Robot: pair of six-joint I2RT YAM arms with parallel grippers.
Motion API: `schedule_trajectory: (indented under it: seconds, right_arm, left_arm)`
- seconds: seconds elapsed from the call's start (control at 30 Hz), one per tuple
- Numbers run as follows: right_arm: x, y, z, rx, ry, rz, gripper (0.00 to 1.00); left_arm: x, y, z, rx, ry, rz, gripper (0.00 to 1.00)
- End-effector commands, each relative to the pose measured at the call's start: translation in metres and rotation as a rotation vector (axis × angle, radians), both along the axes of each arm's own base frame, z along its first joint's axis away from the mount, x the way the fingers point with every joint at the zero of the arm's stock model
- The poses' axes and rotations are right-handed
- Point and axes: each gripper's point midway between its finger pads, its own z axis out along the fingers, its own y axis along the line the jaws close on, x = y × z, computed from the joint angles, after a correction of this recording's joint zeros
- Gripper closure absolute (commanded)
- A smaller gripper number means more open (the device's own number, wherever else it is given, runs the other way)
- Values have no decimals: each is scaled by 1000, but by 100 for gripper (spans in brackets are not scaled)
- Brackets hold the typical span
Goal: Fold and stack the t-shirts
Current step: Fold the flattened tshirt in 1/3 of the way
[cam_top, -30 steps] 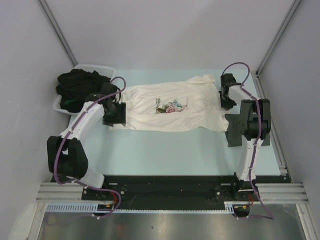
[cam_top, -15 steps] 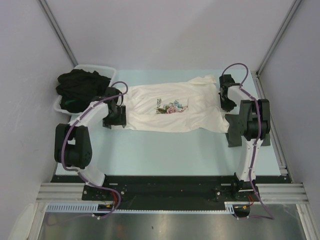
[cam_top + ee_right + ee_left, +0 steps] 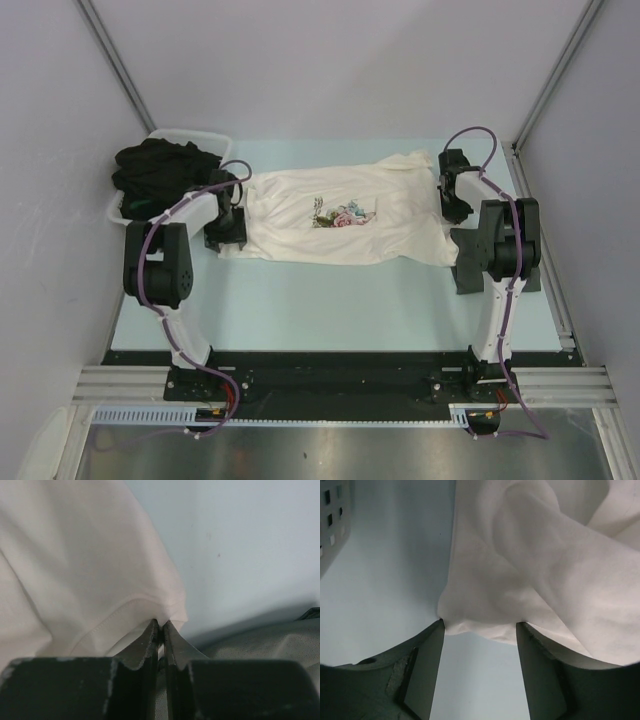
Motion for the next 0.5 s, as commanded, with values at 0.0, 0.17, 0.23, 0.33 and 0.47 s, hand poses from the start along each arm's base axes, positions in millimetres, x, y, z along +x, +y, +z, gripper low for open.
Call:
schedule_trajectory:
  seconds: [0.0,0.17,0.23,0.33,0.47]
  right_arm:
    - [-12,-3,7,9,41,-18,89]
    - [-11,-2,8,21,37,-17,89]
    - [-9,-2,10,23,30,-18,89]
    - [-9,-2,11,23,32,-18,89]
    - [-9,-3,15,16,23,-22,89]
  left_arm:
    - [20,6,6,13,-56,4,35]
    - [18,9,-2,17,-28,10,35]
    - [15,12,-6,33,-5,19,35]
    - [10,15,-10,41,19,31,42]
    - [-9,24,-20,59,82,64,77]
